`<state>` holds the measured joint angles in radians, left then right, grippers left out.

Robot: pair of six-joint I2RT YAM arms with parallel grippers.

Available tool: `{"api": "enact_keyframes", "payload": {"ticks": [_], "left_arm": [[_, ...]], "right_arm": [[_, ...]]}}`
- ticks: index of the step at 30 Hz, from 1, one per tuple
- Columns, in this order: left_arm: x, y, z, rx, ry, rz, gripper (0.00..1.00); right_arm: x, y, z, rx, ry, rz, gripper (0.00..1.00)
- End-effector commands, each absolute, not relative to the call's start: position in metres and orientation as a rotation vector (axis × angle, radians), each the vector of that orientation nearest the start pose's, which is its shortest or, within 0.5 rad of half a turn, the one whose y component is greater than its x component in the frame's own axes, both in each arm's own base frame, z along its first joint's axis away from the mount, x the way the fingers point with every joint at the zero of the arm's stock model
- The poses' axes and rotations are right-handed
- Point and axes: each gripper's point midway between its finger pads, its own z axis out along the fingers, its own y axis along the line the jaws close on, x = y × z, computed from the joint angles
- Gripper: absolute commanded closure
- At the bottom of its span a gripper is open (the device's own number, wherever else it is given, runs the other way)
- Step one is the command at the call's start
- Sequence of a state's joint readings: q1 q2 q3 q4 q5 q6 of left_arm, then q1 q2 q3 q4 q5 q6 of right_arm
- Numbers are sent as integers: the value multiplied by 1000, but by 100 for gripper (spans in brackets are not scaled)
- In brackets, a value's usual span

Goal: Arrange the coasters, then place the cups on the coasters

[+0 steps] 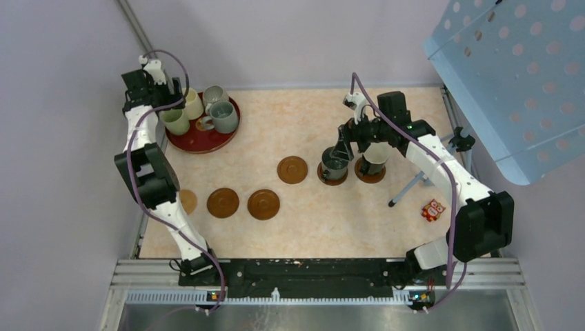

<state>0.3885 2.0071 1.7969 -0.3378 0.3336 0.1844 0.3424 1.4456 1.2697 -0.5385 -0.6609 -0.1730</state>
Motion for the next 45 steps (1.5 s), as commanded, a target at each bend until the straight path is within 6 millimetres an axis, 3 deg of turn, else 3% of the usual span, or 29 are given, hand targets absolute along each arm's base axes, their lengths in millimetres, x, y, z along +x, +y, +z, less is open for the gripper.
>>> {"api": "enact_keyframes", "payload": {"ticks": [1,9,18,36,45], "left_arm": [[579,192,218,-94,1982,44,1],[601,210,200,-131,1961,92,1],[604,224,174,-178,2010,145,1],[589,219,152,-327,2096,17,1],[575,202,155,-361,2107,-99,10]], "right_arm": [[320,223,241,-914,1959,840,12],[321,222,233,-914,1977,839,13],[325,223,229,-909,1991,839,13],[326,222,232,-910,1992,829,13],[325,222,234,-909,1987,828,13]]}}
